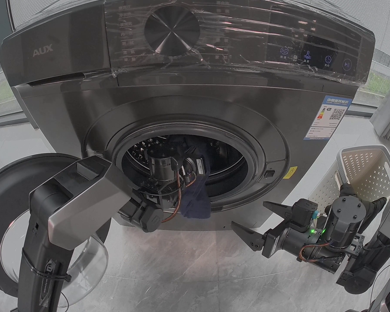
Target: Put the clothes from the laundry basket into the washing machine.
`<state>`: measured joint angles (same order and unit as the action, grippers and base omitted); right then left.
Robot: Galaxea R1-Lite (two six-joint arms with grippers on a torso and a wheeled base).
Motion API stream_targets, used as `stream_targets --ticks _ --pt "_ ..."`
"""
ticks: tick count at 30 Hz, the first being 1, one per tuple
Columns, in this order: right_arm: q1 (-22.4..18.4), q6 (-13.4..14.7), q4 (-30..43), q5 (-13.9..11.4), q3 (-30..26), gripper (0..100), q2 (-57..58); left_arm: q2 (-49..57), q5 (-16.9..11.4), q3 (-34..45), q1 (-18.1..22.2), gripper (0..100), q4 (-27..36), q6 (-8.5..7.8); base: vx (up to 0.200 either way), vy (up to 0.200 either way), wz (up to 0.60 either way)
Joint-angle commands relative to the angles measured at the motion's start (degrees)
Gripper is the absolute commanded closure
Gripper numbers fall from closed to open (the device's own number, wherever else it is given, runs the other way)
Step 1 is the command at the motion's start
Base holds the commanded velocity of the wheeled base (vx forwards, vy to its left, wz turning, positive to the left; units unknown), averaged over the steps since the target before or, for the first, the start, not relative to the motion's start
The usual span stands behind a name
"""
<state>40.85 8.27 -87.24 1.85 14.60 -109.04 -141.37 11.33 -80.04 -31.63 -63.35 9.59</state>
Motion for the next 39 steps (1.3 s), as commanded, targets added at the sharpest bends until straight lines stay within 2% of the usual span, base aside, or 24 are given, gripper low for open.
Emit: stream_targets --ticks 1,2,4,5,6,7,9,12,19,22,34,35,39 --pt "0.02 0.00 -0.04 -0.01 -0.01 0 0.06 3.39 -0.08 7.36 -0.45 100 2.09 -0.37 0.000 0.000 0.00" --pt "0.02 0.00 -0.04 -0.01 -0.01 0 0.06 3.39 -0.08 7.36 -0.45 0 2.09 -0.37 0.000 0.000 0.00" --pt "0.02 0.00 -0.04 -0.01 -0.01 0 -0.03 7.69 -0.43 12.02 -1.59 0 7.37 -0.37 0.000 0.000 0.00" --pt "0.02 0.00 -0.04 -0.01 -0.01 0 -0.03 7.69 -0.43 12.02 -1.59 0 7.37 -0.37 0.000 0.000 0.00" --pt "0.11 0.00 -0.04 -0.01 -0.01 0 -0.03 9.71 -0.16 13.51 -2.03 0 10.09 -1.07 0.000 0.000 0.00" --pt "0.11 0.00 -0.04 -0.01 -0.01 0 -0.03 9.89 -0.16 13.51 -2.03 0 10.27 -1.07 0.000 0.000 0.00" --pt "0.11 0.00 0.05 -0.01 -0.01 0 -0.12 11.21 0.01 14.39 -2.38 0 12.73 -2.47 0.000 0.000 0.00" --pt "0.28 0.00 -0.04 -0.01 -0.01 0 -0.12 11.30 -0.08 14.74 -2.64 0 14.75 -3.35 0.000 0.000 0.00" --pt "0.28 0.08 -0.04 -0.01 -0.01 0 -0.12 8.66 0.10 14.74 -2.99 0 15.45 -3.44 0.000 0.000 0.00" --pt "0.46 0.17 0.05 -0.01 -0.01 0 -0.20 6.46 0.10 14.83 -2.91 0 15.28 -3.97 0.000 0.000 0.00" --pt "0.28 0.17 -0.04 -0.01 -0.01 0 -0.12 2.07 0.19 11.58 -2.38 0 14.84 -3.97 0.000 0.000 0.00" --pt "0.28 0.17 -0.04 -0.01 -0.01 0 -0.12 1.98 0.19 11.23 -2.38 100 14.84 -3.97 0.000 0.000 0.00" --pt "0.19 0.17 -0.04 -0.01 -0.01 0 -0.12 2.07 0.19 10.52 -2.29 100 14.75 -3.88 0.000 0.000 0.00"
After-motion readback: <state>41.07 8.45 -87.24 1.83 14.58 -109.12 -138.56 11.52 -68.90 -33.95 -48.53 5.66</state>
